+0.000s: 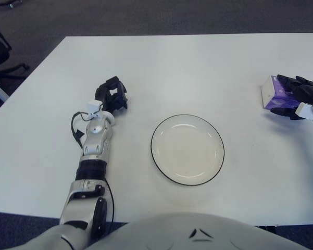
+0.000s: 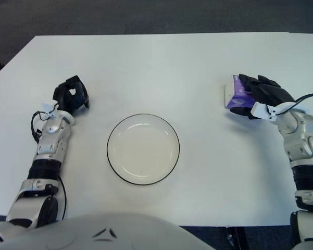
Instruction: Put the tissue paper into the plate.
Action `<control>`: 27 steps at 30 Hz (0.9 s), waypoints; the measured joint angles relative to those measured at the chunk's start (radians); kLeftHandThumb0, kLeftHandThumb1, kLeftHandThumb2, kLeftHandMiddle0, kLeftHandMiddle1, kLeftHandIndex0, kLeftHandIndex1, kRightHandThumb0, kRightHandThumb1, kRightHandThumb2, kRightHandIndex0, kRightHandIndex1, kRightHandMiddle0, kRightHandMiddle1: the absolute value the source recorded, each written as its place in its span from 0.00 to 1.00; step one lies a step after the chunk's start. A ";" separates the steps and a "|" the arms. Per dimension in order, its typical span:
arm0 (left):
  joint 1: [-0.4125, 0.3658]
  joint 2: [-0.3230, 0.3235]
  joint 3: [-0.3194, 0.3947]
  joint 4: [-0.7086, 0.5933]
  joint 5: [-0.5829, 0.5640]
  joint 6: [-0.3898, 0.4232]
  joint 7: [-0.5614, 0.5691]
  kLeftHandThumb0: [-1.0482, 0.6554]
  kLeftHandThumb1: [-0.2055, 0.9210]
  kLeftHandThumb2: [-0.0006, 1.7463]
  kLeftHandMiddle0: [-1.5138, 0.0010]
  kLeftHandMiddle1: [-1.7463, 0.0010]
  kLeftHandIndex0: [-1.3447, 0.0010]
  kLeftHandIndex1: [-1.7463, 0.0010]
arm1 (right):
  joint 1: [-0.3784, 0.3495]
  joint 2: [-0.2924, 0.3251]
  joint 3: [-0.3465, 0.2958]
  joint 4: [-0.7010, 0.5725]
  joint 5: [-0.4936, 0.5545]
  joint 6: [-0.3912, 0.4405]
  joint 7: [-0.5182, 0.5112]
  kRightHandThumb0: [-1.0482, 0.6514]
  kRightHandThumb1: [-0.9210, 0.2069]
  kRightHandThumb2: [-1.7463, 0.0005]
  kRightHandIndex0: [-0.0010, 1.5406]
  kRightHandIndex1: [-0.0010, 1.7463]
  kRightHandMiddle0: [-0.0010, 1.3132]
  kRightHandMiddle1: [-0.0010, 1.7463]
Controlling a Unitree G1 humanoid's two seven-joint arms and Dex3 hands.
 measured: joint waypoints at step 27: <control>0.015 -0.003 -0.006 -0.024 0.010 0.000 0.021 0.38 0.78 0.53 0.15 0.00 0.29 0.00 | -0.333 0.051 0.276 0.620 -0.084 -0.209 -0.380 0.17 0.02 0.76 0.02 0.01 0.00 0.21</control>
